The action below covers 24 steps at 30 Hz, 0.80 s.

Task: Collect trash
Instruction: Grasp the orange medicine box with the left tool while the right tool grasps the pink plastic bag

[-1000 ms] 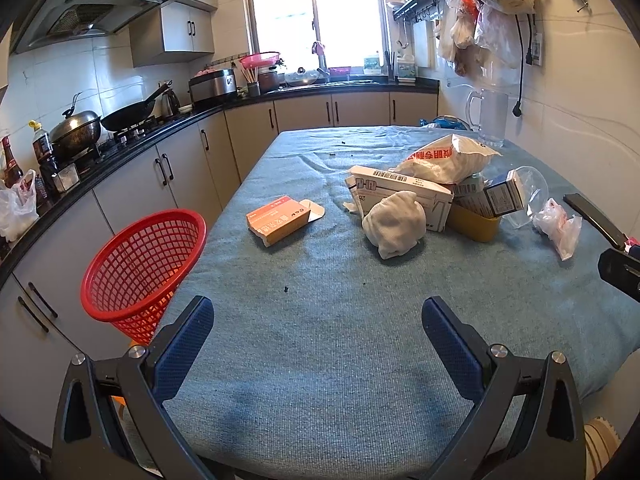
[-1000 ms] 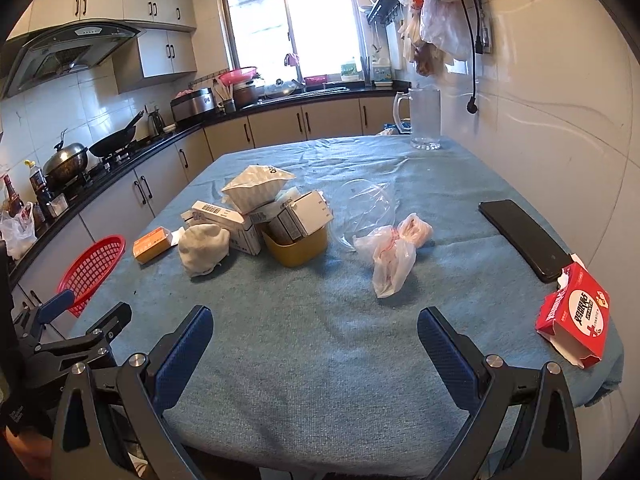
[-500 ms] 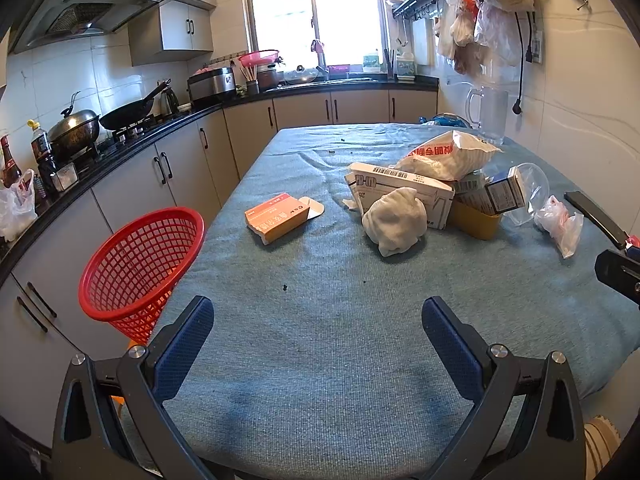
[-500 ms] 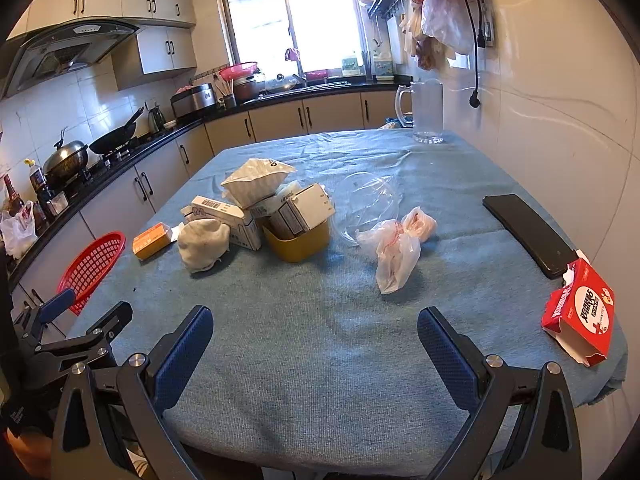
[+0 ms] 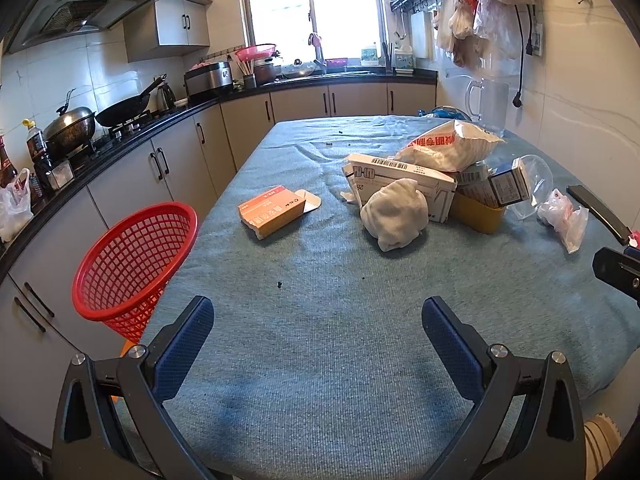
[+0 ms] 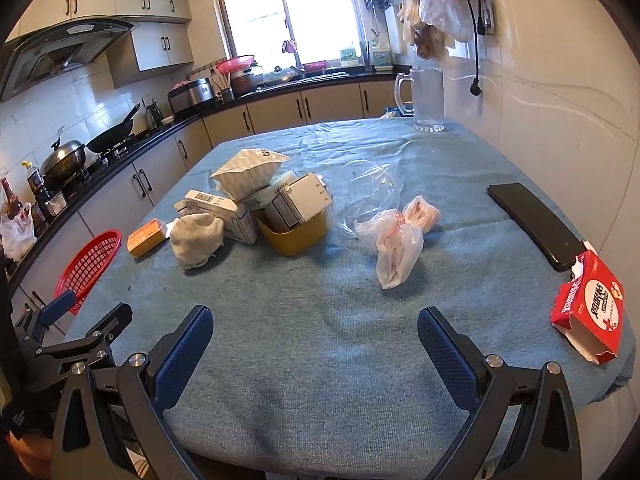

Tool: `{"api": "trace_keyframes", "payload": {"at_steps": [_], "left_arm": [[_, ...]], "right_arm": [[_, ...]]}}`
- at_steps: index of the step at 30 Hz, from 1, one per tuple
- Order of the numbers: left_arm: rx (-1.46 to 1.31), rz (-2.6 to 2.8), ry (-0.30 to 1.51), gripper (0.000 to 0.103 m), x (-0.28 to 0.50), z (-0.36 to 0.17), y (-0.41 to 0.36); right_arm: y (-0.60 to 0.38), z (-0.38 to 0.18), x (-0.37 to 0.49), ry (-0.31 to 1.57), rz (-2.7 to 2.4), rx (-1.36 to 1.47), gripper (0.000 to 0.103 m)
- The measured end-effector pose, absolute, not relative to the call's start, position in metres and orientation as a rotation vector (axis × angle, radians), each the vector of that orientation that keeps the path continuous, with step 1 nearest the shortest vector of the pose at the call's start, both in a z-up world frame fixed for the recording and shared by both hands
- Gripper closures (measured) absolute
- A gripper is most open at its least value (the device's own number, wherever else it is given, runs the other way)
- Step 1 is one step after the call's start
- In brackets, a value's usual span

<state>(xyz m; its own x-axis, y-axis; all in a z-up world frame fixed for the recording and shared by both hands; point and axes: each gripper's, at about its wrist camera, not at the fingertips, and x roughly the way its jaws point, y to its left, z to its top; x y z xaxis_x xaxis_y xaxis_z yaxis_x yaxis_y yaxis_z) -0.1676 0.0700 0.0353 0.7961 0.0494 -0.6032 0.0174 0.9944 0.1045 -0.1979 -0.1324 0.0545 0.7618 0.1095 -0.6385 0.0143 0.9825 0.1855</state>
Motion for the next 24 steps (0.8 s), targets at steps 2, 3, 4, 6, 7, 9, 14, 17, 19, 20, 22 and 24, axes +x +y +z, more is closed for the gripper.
{"api": "trace_keyframes", "payload": {"at_steps": [2, 3, 4, 6, 7, 9, 14, 17, 19, 20, 22, 24], "left_arm": [[0.109, 0.014, 0.657, 0.000, -0.165, 0.034, 0.069], [0.110, 0.014, 0.661, 0.000, -0.163, 0.033, 0.069], [0.110, 0.014, 0.661, 0.000, -0.162, 0.033, 0.068], [0.114, 0.013, 0.666, 0.000, -0.158, 0.032, 0.067], [0.116, 0.014, 0.669, 0.000, -0.157, 0.032, 0.067], [0.118, 0.010, 0.673, 0.000, -0.152, 0.031, 0.066], [0.111, -0.021, 0.681, 0.000, -0.138, 0.037, 0.075], [0.098, -0.048, 0.676, 0.000, -0.128, 0.046, 0.090], [0.087, -0.070, 0.678, 0.000, -0.117, 0.052, 0.106], [0.089, -0.081, 0.680, 0.000, -0.112, 0.055, 0.110], [0.098, -0.106, 0.683, 0.000, -0.100, 0.060, 0.122], [0.118, -0.145, 0.702, 0.000, -0.085, 0.062, 0.130]], "right_arm": [[-0.134, 0.053, -0.194, 0.713, 0.049, 0.189, 0.000], [-0.136, 0.052, -0.192, 0.716, 0.048, 0.195, 0.000], [-0.137, 0.051, -0.190, 0.719, 0.048, 0.199, 0.000], [-0.140, 0.049, -0.184, 0.729, 0.044, 0.203, 0.000], [-0.142, 0.048, -0.182, 0.734, 0.043, 0.207, 0.000], [-0.146, 0.045, -0.177, 0.746, 0.045, 0.222, 0.000], [-0.160, 0.041, -0.163, 0.769, 0.039, 0.257, 0.000], [-0.168, 0.041, -0.158, 0.771, 0.038, 0.266, 0.001], [-0.173, 0.041, -0.155, 0.770, 0.042, 0.276, 0.001], [-0.176, 0.040, -0.154, 0.769, 0.042, 0.281, 0.001], [-0.181, 0.040, -0.152, 0.767, 0.039, 0.290, 0.001], [-0.186, 0.039, -0.151, 0.768, 0.042, 0.306, 0.001]]}}
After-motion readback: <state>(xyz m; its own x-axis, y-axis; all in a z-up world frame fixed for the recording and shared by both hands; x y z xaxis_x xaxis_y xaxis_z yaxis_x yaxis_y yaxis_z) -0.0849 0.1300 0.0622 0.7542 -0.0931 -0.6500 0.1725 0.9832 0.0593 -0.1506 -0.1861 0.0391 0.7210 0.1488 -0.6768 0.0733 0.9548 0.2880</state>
